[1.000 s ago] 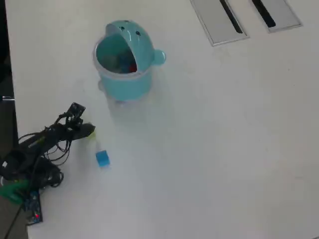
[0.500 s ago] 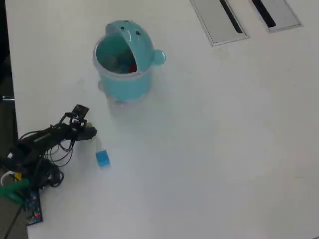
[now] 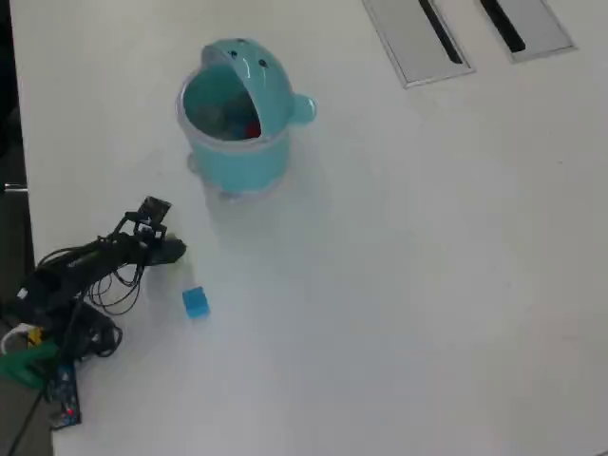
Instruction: Grasp RGB lego blocks and put them in the bin one by one.
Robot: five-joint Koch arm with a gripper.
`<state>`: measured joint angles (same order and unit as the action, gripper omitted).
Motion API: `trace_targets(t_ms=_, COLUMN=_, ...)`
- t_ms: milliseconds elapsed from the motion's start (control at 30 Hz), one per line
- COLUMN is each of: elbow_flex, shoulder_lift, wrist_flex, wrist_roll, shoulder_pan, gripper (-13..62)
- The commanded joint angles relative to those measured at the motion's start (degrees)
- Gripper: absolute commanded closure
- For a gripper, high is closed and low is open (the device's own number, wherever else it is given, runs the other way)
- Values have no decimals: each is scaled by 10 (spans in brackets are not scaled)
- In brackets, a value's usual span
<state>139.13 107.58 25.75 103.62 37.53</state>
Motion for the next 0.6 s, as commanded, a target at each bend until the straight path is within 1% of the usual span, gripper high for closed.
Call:
trace_targets(t_ms=0, elbow_flex=-32, shoulder_lift=2, wrist_flex=-11, wrist_roll=7, shoulder_pan=10, gripper=180)
trace_targets(t_ms=233, elbow_flex=-19, shoulder_lift=8, wrist_flex=13, wrist_roll=-27, shoulder_pan=38, gripper=207)
trace_targets(t_ms=433, elbow_flex=-11, shoulder_lift=24, wrist_flex=19, wrist_roll=-37, shoulder_pan=47, gripper=282)
trace_targets(t_ms=567, elbow_flex=-17, shoulder_lift=33, wrist_flex=11, wrist_roll=-37, shoulder_pan=51, gripper=283)
